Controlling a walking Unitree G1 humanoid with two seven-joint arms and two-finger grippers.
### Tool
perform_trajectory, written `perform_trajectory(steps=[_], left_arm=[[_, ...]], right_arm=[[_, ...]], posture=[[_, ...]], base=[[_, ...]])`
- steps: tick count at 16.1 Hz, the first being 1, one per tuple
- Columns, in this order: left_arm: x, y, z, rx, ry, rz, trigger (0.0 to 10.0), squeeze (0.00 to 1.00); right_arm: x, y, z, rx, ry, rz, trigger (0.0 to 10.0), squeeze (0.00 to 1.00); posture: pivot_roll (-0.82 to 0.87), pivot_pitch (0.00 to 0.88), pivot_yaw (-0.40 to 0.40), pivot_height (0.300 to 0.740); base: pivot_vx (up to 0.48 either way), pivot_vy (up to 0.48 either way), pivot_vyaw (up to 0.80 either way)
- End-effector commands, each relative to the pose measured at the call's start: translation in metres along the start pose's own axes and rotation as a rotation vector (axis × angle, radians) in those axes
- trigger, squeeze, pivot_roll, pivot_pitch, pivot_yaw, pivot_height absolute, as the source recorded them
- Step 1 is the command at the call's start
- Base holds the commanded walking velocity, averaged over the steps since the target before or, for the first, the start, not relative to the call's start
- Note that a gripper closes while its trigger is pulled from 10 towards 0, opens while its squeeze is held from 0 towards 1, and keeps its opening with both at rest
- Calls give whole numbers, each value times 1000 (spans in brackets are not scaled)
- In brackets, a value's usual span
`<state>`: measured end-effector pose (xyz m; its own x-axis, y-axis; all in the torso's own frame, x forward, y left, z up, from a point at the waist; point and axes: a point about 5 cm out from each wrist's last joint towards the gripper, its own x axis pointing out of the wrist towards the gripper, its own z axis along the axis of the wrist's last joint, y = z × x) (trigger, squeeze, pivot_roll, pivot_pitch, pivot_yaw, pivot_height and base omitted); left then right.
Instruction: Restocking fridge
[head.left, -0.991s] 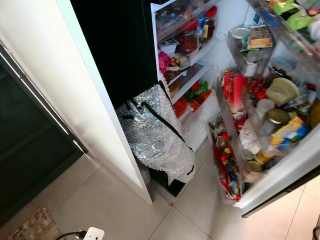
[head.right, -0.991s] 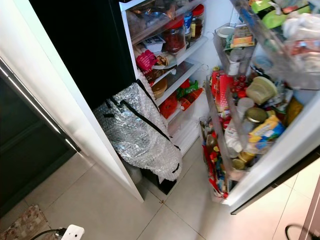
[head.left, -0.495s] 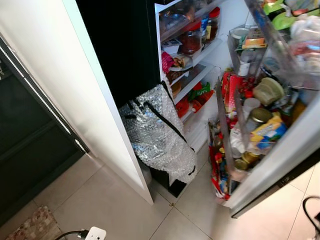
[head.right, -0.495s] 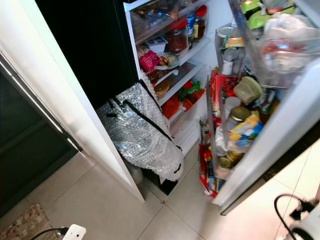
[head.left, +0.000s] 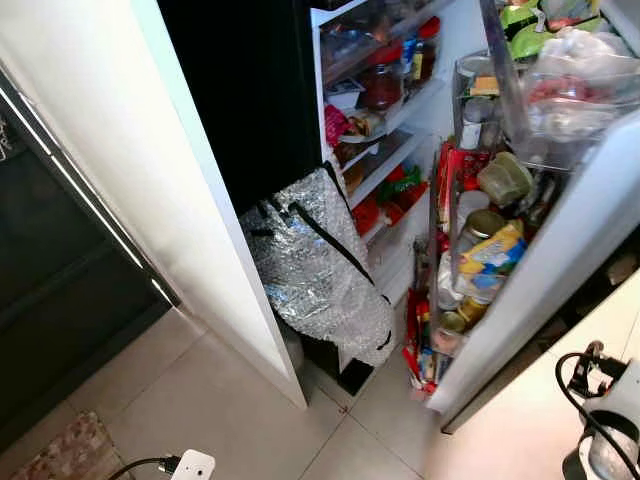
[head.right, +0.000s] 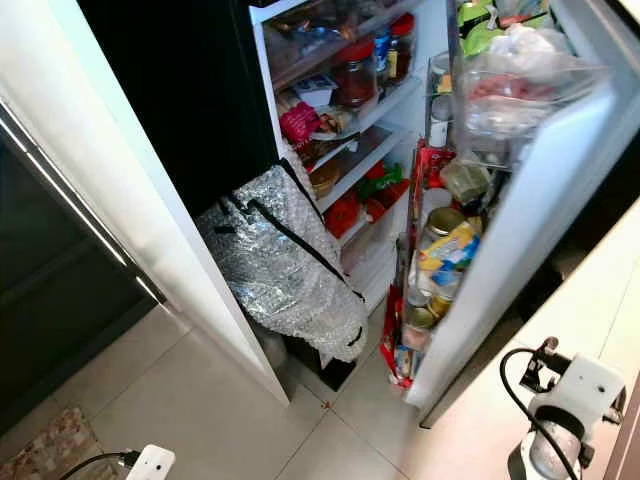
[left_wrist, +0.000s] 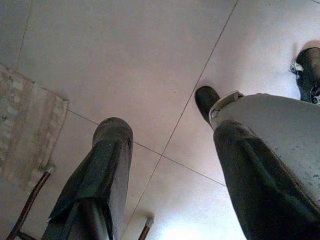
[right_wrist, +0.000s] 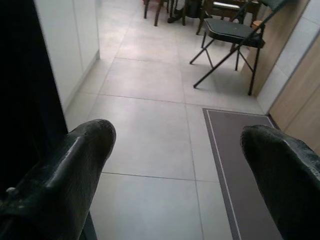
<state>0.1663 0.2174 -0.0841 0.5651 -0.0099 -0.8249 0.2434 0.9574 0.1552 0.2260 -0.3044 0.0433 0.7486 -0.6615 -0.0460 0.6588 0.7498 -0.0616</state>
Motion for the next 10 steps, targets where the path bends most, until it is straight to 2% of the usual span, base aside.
perform_trajectory(steps=[1, 4, 6, 7, 8, 9, 10], left_arm=[[-2, -1, -9, 0, 31, -1, 10000, 0], [-2, 1, -10, 2, 34, 3, 10000, 0], [-3, 1, -11, 3, 37, 5, 10000, 0], [-3, 1, -11, 3, 37, 6, 10000, 0], [-3, 1, -11, 4, 37, 5, 10000, 0], [-2, 0, -11, 3, 35, 5, 10000, 0], [-2, 0, -10, 3, 33, 5, 10000, 0]], right_arm=[[0, -2, 0, 5, 15, 19, 10000, 0], [0, 11, 6, 36, 17, 143, 10000, 0], [-1, 28, 12, 42, 15, 259, 10000, 0], [-1, 44, 19, 53, 17, 366, 10000, 0], [-2, 51, 22, 63, 18, 411, 10000, 0], [-4, 70, 32, 65, 18, 554, 10000, 0], [-8, 81, 39, 49, 15, 651, 10000, 0]], posture=[[-78, 133, 60, 740], [-80, 137, 61, 740], [-81, 137, 60, 740], [-80, 138, 59, 740], [-79, 138, 58, 740], [-78, 139, 56, 740], [-78, 138, 56, 740]], base=[[0, 0, 0], [0, 0, 0], [0, 0, 0], [0, 0, 0], [0, 0, 0], [0, 0, 0], [0, 0, 0]])
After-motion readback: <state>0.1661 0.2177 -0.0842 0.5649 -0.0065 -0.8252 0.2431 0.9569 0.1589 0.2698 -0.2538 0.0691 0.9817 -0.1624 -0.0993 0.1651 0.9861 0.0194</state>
